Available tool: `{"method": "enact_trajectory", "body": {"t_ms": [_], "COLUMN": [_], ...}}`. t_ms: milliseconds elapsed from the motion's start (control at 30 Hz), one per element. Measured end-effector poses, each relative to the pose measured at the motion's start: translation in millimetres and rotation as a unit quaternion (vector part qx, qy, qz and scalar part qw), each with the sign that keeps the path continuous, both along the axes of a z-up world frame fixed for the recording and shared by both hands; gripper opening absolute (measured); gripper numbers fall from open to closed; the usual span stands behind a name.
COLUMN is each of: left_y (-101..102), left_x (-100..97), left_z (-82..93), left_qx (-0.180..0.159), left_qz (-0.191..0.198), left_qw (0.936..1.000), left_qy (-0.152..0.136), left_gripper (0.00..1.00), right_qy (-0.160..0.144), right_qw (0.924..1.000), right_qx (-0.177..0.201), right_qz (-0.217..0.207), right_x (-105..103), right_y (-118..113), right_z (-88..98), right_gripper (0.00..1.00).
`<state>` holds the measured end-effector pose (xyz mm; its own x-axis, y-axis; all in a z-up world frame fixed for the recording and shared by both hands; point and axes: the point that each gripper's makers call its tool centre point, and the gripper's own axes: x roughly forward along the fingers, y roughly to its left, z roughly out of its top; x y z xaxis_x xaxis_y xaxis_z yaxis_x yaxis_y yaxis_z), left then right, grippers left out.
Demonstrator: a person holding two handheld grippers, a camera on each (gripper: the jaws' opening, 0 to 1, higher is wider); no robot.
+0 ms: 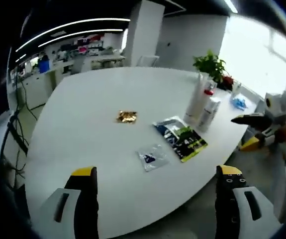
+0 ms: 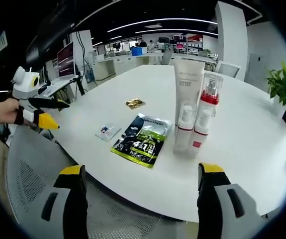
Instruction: Arrange the skincare products in the storage area until every visible bottle or jar stands upright without overlapping.
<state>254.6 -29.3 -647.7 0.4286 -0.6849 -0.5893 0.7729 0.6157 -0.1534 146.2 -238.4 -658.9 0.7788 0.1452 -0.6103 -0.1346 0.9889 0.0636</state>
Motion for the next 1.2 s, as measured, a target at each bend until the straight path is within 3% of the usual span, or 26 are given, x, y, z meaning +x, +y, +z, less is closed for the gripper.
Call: {"method": "enact_trajectory", "body": {"t_ms": [133,433,933,1200], "left_y": [-3,-2,-1,-19], "left_x": [2.3,4.3,6.0,7.2], "left_z": [1.7,-0.3,-5.2,-8.5], "left_qx": [-0.006,-0.011,0.010,0.021], "left_qz": [-0.002,0.005,0.009,0.005], "left_qw": [0.9999,0.9999,0.9999,0.9996], "left_qy": [-0.008,0.004,0.008,0.015], "left_gripper": [0.97,0.97,0.97,0.97], "right_qy": [-0.002,0.005,-0.004,-0.009], "right_qw": [1.0000,1.0000,0.9997,0.9995], "right_qx": [0.001,-0.001,0.020,0.029], "right_qz": [-0.008,-0.006,-0.012,-0.010], "right_x": [1,0,2,2], "right_y": [-4,-5,-4,0], "right_z": [0.1,-3.6,0.0,3.0], "right_gripper": [0.94,0.97,1.00,1.00]}}
